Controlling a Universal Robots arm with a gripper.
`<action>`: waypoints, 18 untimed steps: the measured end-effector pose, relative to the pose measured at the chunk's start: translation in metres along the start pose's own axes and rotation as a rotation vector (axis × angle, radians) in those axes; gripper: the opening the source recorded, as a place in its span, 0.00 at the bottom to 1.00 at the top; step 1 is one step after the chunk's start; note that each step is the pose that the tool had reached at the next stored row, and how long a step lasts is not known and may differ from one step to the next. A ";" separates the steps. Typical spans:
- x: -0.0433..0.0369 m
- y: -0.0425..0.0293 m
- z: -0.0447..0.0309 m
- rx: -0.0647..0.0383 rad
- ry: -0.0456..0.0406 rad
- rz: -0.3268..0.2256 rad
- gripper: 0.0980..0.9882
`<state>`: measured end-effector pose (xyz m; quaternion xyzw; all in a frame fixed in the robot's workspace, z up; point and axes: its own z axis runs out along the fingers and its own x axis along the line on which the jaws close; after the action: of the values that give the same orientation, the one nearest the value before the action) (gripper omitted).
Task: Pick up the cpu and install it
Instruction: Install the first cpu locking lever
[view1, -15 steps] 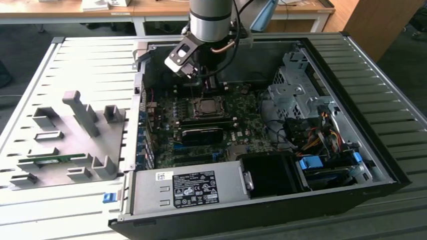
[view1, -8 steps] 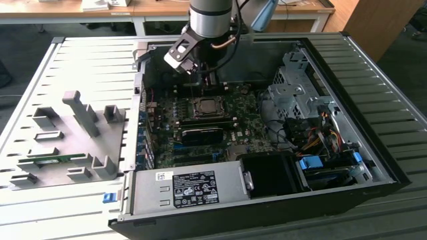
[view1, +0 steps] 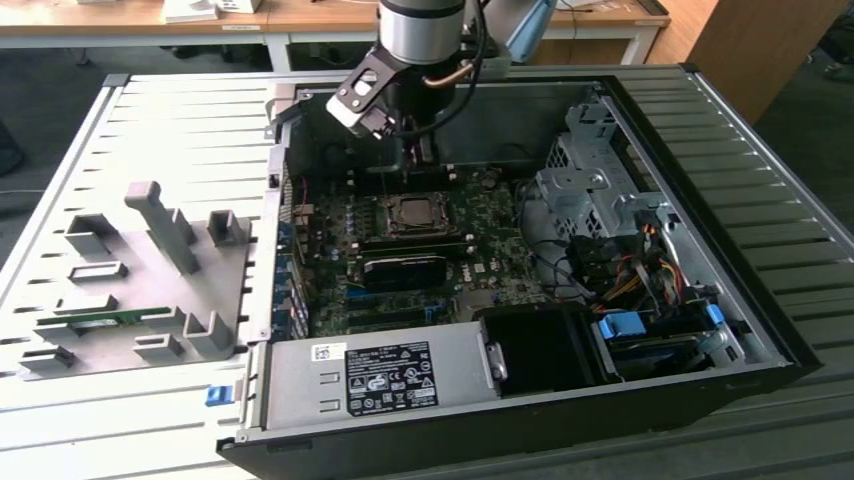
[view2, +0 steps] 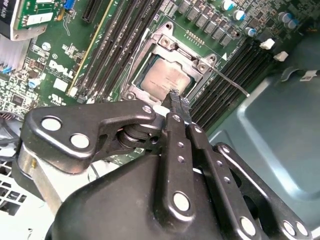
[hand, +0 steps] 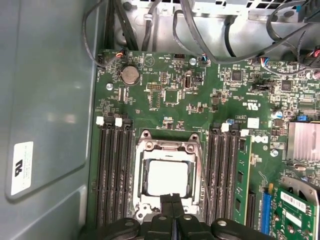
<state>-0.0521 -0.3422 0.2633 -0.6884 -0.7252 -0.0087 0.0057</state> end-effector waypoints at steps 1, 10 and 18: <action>0.0000 0.0000 -0.0013 0.000 -0.0001 0.000 0.03; 0.0001 0.0000 -0.0044 0.001 -0.0008 -0.037 0.03; 0.0001 0.0000 -0.0036 0.005 -0.0118 -0.147 0.03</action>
<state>-0.0521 -0.3422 0.2669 -0.6332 -0.7740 -0.0030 0.0026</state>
